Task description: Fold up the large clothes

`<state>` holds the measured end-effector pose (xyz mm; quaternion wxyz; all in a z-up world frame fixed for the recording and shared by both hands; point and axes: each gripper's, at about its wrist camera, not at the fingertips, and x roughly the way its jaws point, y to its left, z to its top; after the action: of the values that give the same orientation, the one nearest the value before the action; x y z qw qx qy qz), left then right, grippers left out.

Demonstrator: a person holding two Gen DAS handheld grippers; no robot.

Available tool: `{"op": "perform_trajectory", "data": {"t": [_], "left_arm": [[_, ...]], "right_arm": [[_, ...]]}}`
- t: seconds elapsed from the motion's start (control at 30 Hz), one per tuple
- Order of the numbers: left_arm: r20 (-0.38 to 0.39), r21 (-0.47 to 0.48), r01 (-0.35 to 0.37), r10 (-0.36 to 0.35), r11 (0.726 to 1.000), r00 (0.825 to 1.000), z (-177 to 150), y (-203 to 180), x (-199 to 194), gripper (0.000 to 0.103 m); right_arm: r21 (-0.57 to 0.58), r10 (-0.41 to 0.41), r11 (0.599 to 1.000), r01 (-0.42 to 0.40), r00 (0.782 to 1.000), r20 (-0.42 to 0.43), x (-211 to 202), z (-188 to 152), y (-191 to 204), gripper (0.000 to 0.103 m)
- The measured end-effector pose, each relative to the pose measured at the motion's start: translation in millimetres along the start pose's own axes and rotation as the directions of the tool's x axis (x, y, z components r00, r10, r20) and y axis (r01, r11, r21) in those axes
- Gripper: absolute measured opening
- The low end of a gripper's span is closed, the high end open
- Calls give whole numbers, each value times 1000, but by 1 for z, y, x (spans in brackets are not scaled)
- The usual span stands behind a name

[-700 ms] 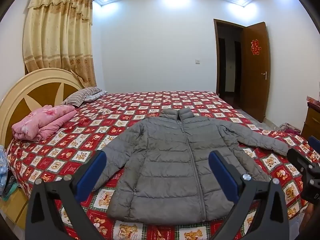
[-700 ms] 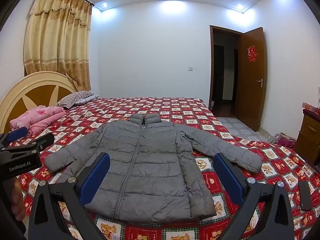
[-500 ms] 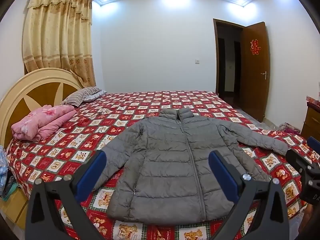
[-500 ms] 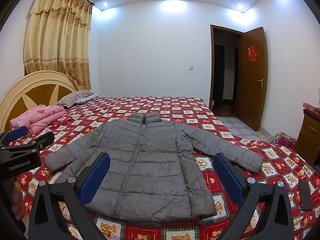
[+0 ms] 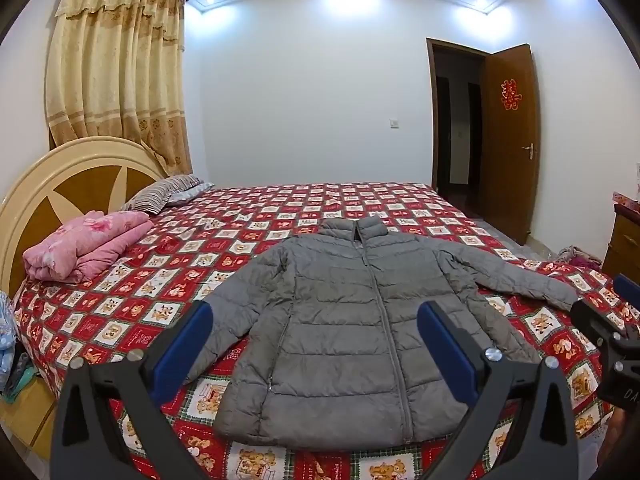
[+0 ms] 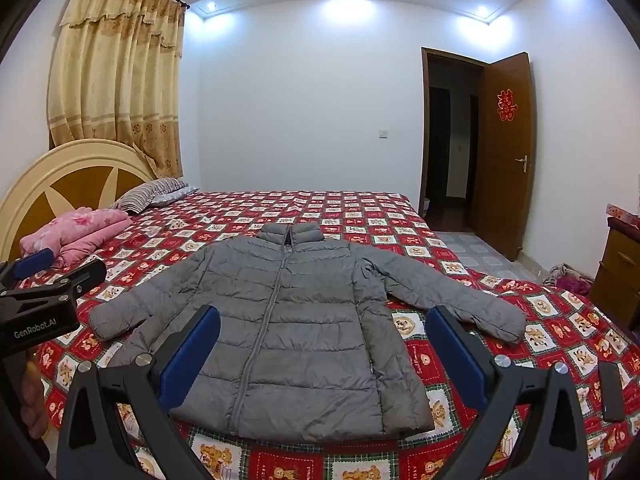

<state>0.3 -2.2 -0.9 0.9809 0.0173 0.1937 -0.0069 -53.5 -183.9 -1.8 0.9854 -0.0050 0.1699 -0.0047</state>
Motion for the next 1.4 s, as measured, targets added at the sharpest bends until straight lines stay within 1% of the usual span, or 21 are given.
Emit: {"op": "perform_trajectory", "data": {"t": [0.47, 1.4], "left_arm": [[1, -7, -8, 8, 1000, 1000, 3, 6, -1, 103], [3, -7, -12, 12, 1000, 1000, 3, 8, -1, 103]], "right_arm": [[1, -1, 1000, 1, 1000, -7, 4, -7, 0, 102], [-1, 4, 1000, -4, 1000, -22, 8, -8, -2, 102]]}}
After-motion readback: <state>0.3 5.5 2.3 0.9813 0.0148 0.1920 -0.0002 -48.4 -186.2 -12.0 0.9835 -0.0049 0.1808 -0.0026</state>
